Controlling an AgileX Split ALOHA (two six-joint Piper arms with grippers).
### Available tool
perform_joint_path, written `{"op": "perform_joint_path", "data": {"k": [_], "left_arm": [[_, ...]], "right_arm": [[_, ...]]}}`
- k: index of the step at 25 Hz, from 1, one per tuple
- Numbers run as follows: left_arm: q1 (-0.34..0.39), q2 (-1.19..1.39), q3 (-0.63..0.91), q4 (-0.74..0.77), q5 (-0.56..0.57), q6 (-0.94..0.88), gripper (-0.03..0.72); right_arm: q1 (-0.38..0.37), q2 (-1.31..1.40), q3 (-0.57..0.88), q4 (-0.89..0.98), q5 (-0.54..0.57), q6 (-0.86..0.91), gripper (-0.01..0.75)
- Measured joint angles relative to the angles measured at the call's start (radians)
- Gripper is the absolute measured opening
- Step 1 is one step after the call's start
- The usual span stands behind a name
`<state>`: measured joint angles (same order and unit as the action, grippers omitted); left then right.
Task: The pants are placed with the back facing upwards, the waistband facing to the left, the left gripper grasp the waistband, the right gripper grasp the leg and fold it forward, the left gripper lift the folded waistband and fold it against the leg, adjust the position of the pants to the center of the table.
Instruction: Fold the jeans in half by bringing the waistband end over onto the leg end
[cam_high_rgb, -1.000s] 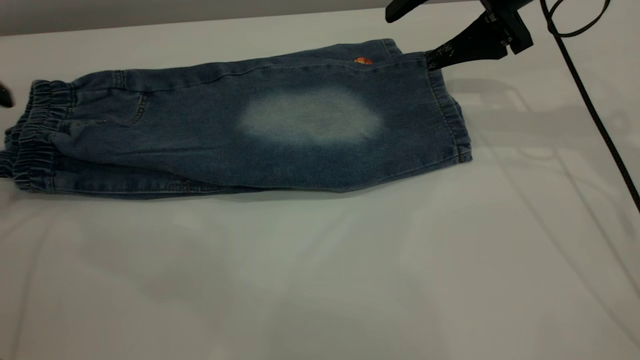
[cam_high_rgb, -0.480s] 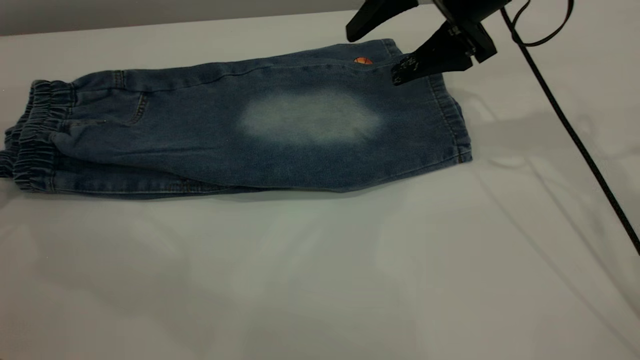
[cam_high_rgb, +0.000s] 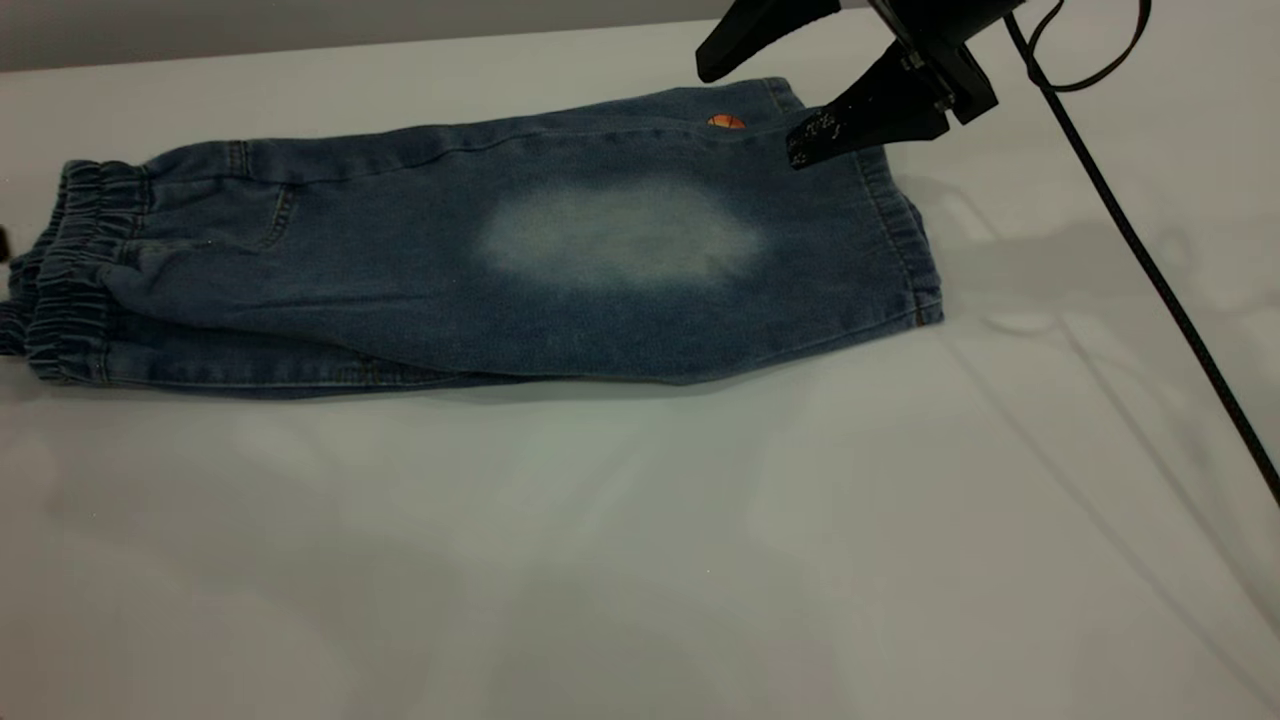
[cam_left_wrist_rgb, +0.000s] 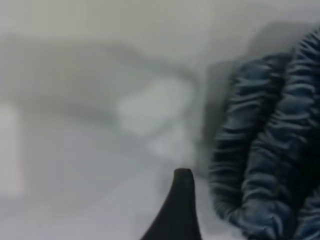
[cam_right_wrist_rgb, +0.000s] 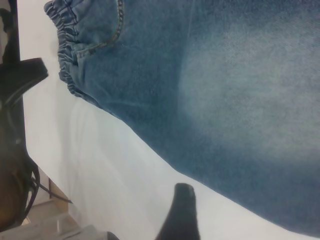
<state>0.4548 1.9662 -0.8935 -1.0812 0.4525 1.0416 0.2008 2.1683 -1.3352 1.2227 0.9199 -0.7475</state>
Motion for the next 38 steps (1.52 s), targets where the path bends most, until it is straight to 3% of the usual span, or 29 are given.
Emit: {"op": "perform_joint_path", "data": {"k": [6, 13, 18, 34, 38], "left_arm": [[-0.003, 0.07, -0.04, -0.005, 0.033, 0.006, 0.617], [-0.035, 0.076, -0.04, -0.153, 0.074, 0.164, 0.599], [-0.093, 0.076, -0.04, -0.23, 0.006, 0.282, 0.595], [-0.134, 0.179, -0.051, -0.261, -0.046, 0.279, 0.591], [-0.161, 0.212, -0.053, -0.282, -0.04, 0.283, 0.537]], "right_arm": [[0.0, 0.0, 0.0, 0.0, 0.002, -0.004, 0.57], [0.0, 0.0, 0.0, 0.0, 0.002, -0.007, 0.57], [0.0, 0.0, 0.0, 0.001, 0.002, -0.014, 0.57], [0.0, 0.0, 0.0, 0.001, -0.003, -0.014, 0.57], [0.0, 0.0, 0.0, 0.001, -0.002, -0.014, 0.57]]}}
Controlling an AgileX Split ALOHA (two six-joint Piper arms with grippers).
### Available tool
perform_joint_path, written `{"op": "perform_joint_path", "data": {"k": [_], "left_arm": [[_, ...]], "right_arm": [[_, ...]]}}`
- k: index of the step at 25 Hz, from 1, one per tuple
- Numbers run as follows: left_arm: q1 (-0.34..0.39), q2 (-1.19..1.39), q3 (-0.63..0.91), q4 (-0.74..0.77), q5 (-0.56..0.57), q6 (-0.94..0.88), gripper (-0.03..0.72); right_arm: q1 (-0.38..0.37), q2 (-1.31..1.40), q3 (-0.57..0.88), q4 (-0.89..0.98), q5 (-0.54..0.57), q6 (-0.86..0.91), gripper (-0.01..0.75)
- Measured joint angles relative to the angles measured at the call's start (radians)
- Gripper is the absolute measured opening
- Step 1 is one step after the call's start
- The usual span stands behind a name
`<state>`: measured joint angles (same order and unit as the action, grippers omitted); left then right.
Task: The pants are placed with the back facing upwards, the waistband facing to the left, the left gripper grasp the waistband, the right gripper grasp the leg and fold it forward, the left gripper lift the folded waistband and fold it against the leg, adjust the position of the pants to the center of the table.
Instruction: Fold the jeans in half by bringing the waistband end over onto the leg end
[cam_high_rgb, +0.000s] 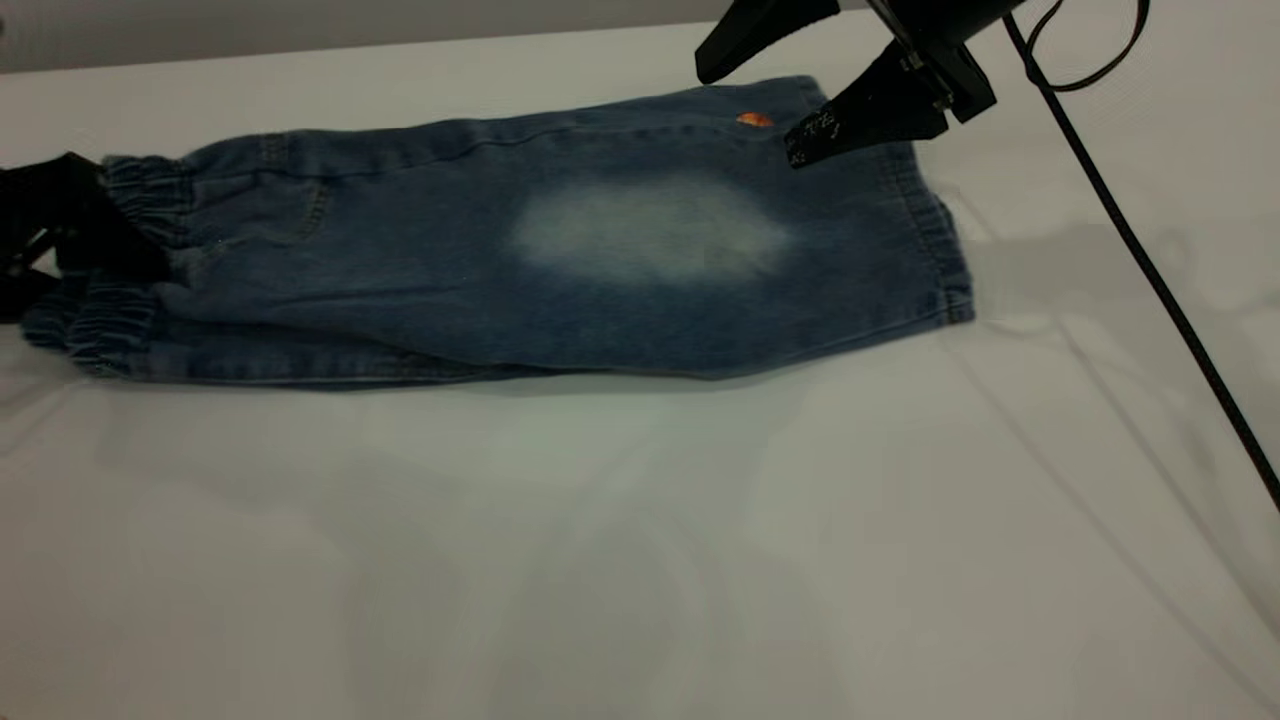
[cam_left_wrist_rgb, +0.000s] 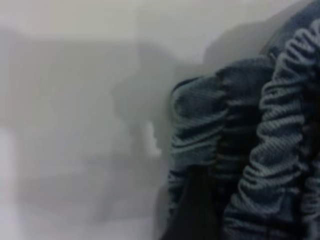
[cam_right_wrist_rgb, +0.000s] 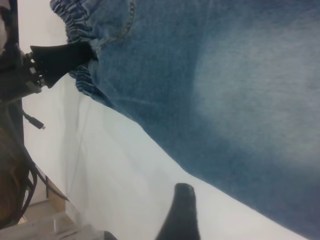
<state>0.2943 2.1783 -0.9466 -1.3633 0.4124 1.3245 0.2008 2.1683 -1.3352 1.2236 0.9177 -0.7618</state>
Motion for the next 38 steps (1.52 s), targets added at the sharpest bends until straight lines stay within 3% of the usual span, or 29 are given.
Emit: {"op": "perform_joint_path", "data": {"k": [2, 7, 15, 23, 30, 38], "left_arm": [[-0.007, 0.006, 0.0, 0.0, -0.005, -0.001, 0.461], [-0.009, 0.015, 0.004, 0.001, 0.041, -0.039, 0.165], [-0.011, -0.009, 0.008, 0.058, 0.088, -0.068, 0.156], [-0.011, -0.161, 0.013, 0.284, 0.19, -0.262, 0.105], [-0.013, -0.338, 0.011, 0.454, 0.294, -0.45, 0.1], [-0.054, -0.481, 0.009, 0.452, 0.354, -0.501, 0.093]], "right_arm": [[0.0, 0.0, 0.0, 0.0, 0.0, 0.0, 0.57], [0.005, 0.0, 0.0, 0.001, -0.011, 0.0, 0.57], [0.139, 0.0, -0.014, -0.021, -0.188, 0.001, 0.553], [0.261, 0.025, -0.134, -0.179, -0.401, 0.098, 0.551], [0.292, 0.158, -0.249, -0.199, -0.417, 0.127, 0.551], [0.367, 0.282, -0.331, -0.196, -0.4, 0.144, 0.551]]}}
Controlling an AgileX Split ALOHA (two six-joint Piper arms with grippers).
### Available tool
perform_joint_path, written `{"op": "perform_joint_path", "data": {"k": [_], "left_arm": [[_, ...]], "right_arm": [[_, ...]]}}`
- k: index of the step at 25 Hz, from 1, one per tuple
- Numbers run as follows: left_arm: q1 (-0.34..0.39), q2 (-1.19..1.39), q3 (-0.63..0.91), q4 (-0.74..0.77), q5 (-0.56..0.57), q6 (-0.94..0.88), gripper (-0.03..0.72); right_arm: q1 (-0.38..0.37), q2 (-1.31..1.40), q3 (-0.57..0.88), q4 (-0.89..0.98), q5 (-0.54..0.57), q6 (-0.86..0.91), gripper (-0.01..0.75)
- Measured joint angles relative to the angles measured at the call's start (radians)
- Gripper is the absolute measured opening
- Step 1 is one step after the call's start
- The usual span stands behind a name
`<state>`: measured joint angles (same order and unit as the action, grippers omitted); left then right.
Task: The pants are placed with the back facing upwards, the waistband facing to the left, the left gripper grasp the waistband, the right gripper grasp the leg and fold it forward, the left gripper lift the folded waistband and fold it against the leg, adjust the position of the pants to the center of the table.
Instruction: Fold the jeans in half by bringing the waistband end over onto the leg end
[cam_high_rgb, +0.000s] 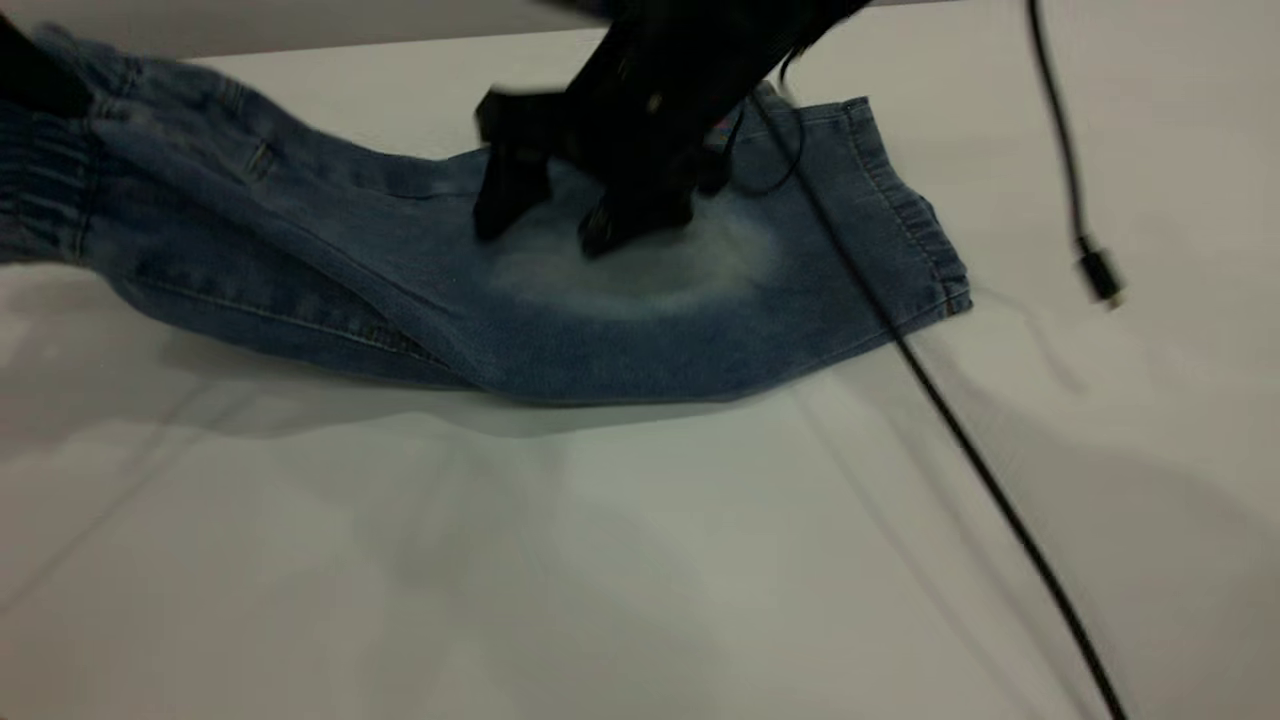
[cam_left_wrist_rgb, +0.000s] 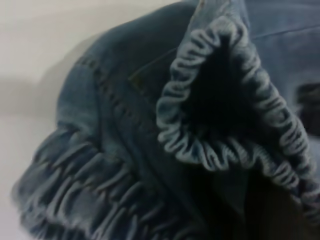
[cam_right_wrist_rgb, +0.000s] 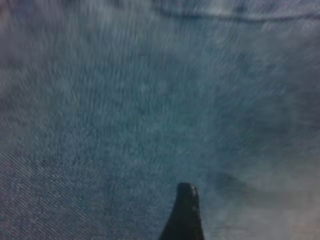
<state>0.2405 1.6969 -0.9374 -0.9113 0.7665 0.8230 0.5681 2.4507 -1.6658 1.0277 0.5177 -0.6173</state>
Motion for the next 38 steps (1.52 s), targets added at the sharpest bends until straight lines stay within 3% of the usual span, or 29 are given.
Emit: {"op": "perform_joint_path", "data": {"k": [9, 16, 24, 29, 35, 38], "left_arm": [[-0.162, -0.047, -0.001, -0.013, 0.005, -0.033, 0.093], [-0.176, -0.047, -0.001, -0.013, 0.007, -0.033, 0.093], [-0.182, -0.046, -0.002, -0.082, 0.021, -0.014, 0.093], [-0.247, -0.046, -0.003, -0.119, 0.019, 0.029, 0.093], [-0.351, -0.046, -0.004, -0.245, -0.042, 0.107, 0.093], [-0.356, -0.046, -0.004, -0.277, -0.037, 0.126, 0.093]], "right_arm": [[0.103, 0.013, -0.008, 0.003, 0.028, 0.005, 0.551], [0.048, -0.068, -0.007, -0.066, 0.105, 0.008, 0.55], [-0.01, -0.102, -0.007, -0.293, 0.115, 0.111, 0.55], [-0.009, -0.046, -0.007, -0.404, 0.097, 0.198, 0.55], [-0.011, -0.027, -0.008, -0.346, 0.194, 0.199, 0.549], [-0.031, -0.066, -0.007, -0.365, 0.221, 0.199, 0.542]]}}
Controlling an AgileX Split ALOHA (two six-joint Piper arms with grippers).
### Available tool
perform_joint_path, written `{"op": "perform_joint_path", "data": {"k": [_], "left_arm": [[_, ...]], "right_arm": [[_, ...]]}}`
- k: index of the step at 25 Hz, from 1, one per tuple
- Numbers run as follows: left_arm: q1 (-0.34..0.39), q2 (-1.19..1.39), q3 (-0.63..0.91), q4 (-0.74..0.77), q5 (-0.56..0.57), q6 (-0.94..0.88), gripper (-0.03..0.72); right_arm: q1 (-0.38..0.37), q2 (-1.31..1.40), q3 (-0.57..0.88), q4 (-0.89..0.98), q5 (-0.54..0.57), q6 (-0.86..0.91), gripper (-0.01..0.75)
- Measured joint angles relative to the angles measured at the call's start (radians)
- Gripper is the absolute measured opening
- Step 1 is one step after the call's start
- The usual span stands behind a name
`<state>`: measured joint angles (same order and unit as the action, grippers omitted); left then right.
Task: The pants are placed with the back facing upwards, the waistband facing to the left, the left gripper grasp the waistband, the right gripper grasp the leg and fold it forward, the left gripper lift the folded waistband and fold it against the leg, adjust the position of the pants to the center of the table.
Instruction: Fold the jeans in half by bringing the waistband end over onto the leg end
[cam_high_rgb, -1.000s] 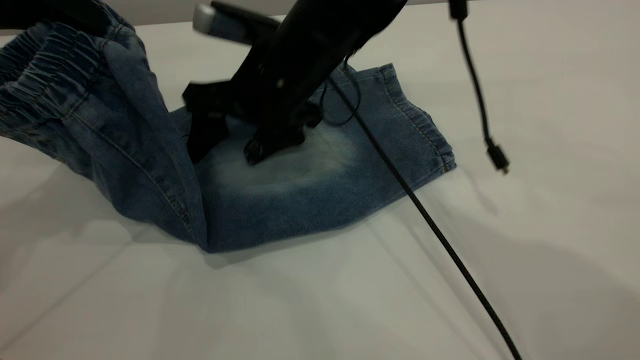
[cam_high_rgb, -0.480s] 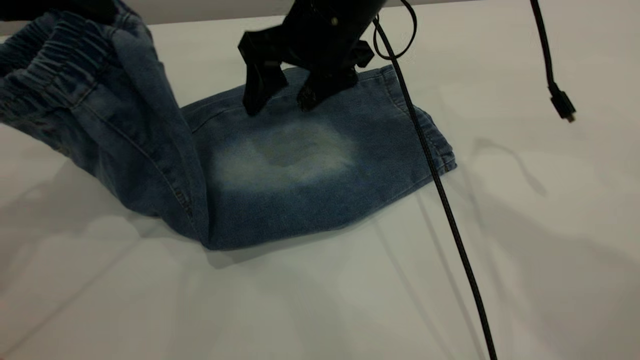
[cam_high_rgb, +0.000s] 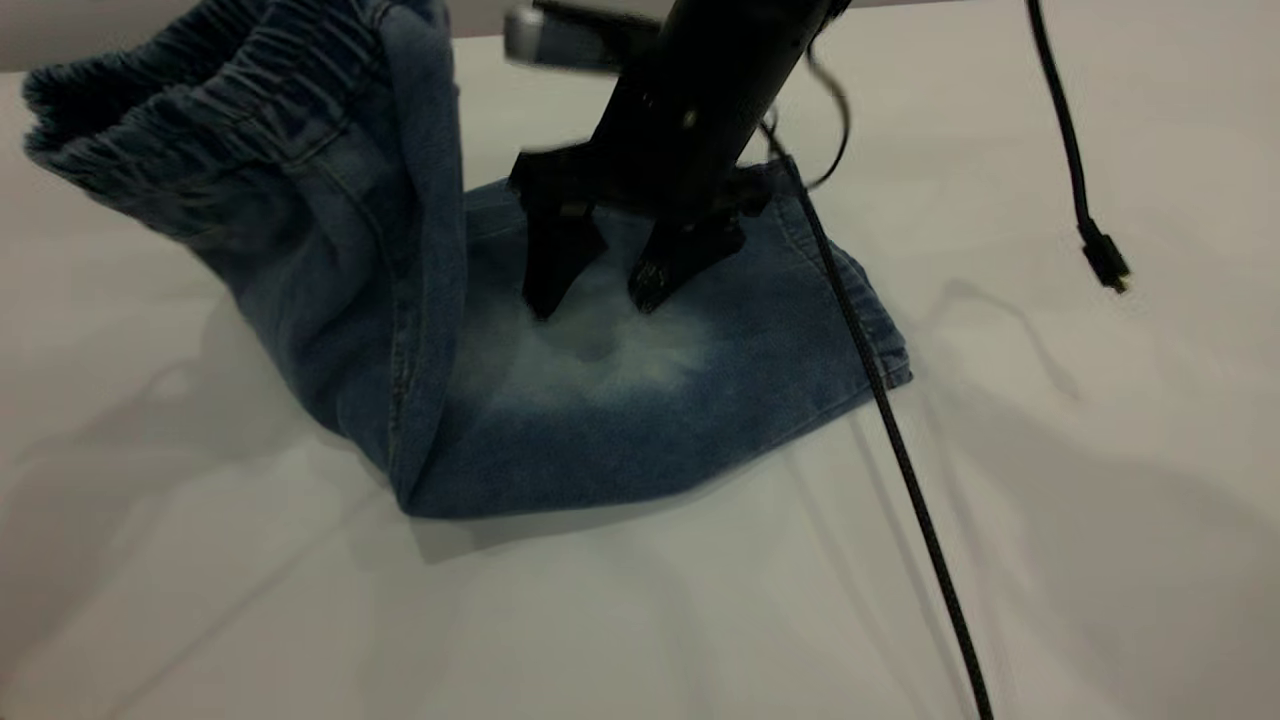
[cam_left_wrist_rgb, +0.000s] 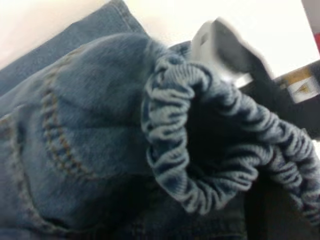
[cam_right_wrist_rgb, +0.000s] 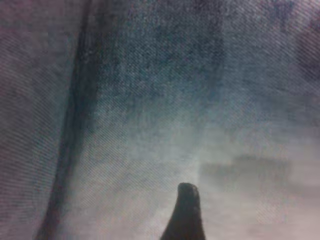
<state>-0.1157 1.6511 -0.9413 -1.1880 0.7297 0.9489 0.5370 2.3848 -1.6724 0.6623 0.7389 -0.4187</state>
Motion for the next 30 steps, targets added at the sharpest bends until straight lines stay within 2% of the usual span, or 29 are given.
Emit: {"op": "perform_joint_path", "data": {"k": [8, 15, 24, 30], "left_arm": [[-0.003, 0.0, -0.001, -0.064, 0.004, 0.016, 0.093], [-0.07, 0.03, -0.027, -0.077, -0.085, 0.04, 0.093], [-0.142, 0.225, -0.203, -0.068, -0.086, 0.042, 0.093], [-0.187, 0.402, -0.364, -0.068, -0.084, 0.042, 0.093]], "right_arm": [[-0.077, -0.194, 0.0, -0.073, -0.042, -0.003, 0.526], [-0.177, -0.361, 0.0, -0.09, 0.012, -0.003, 0.526], [-0.187, -0.394, -0.001, -0.095, 0.088, -0.003, 0.526], [-0.187, -0.394, -0.001, -0.095, 0.086, -0.003, 0.526]]}}
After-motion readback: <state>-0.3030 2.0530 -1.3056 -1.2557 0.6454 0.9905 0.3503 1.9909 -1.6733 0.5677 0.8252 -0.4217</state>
